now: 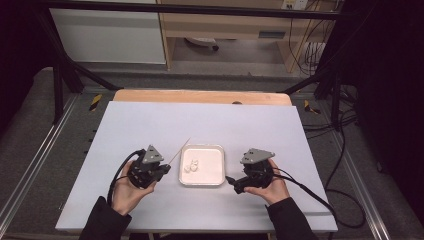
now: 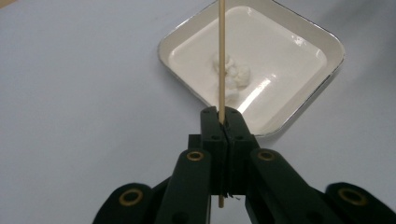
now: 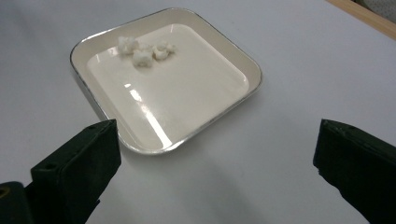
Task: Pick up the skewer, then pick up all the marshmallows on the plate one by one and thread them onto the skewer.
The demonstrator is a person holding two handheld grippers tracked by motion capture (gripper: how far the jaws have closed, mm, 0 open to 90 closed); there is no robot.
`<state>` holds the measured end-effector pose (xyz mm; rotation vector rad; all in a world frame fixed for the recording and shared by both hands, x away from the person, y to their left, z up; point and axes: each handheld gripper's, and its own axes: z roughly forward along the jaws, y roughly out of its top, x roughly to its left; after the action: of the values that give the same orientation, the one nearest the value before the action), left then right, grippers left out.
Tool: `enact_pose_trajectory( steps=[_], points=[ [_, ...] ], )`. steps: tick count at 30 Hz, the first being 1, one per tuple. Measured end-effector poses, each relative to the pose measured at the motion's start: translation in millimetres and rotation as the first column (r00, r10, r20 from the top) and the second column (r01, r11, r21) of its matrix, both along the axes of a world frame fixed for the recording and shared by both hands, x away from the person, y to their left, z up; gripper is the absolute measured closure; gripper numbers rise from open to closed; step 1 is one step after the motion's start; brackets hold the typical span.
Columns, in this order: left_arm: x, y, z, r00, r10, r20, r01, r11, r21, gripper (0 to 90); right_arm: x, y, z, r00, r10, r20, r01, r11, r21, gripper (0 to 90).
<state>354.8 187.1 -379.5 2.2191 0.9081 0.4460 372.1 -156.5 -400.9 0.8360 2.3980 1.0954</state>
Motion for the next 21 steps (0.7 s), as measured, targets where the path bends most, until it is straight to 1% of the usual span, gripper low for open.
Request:
enact_pose_trajectory(
  steps=[2,4,5,8,9,11,13,15,17,21],
  points=[
    [-3.0,7.2,0.2,0.9998,0.016,0.008,-0.016,0.9998,-0.014,88.7,4.2,6.8,1.2,0.9996,-0.009,-0.027,0.01,0.9997,0.021,0.8],
    [-6.3,12.5,0.3,0.9994,0.026,0.021,-0.026,0.9994,-0.022,88.7,8.1,15.7,2.1,0.9987,0.002,-0.052,-0.001,0.9998,0.021,0.8],
    [-8.1,14.7,0.1,0.9992,0.03,0.028,-0.029,0.9992,-0.028,88.7,10.2,20.8,2.6,0.9982,-0.002,-0.06,0.002,1.0,0.009,0.9],
    [-13.0,20.4,-1.6,0.9981,0.043,0.044,-0.041,0.9981,-0.046,88.7,15.6,36.5,2.2,0.9979,-0.006,-0.064,0.004,0.9995,-0.03,2.4],
    [-14.2,21.9,-2.7,0.9979,0.046,0.046,-0.043,0.9976,-0.054,88.7,17.0,41.5,1.7,0.9981,-0.005,-0.061,0.003,0.9995,-0.031,3.3],
    [-16.2,24.8,-5.3,0.9975,0.05,0.05,-0.047,0.9972,-0.058,88.7,20.0,50.6,1.2,0.9976,0.001,-0.069,-0.002,0.9999,-0.016,4.5],
    [-17.4,27.8,-8.1,0.9972,0.057,0.049,-0.054,0.9966,-0.062,88.7,22.9,58.7,0.6,0.9968,0.011,-0.079,-0.011,0.9999,0.006,6.8],
    [-17.2,30.1,-10.4,0.9972,0.061,0.044,-0.058,0.9961,-0.067,88.7,26.4,67.4,-0.2,0.9964,0.013,-0.083,-0.012,0.9998,0.015,9.6],
    [-17.1,31.4,-11.9,0.997,0.065,0.042,-0.061,0.9953,-0.074,88.7,30.5,76.4,-1.3,0.9942,0.024,-0.105,-0.021,0.9994,0.027,12.2],
    [-17.4,34.4,-12.4,0.9971,0.064,0.042,-0.06,0.9947,-0.083,88.7,38.7,92.2,-5.1,0.9893,0.044,-0.139,-0.039,0.9985,0.04,20.6]
  ],
)
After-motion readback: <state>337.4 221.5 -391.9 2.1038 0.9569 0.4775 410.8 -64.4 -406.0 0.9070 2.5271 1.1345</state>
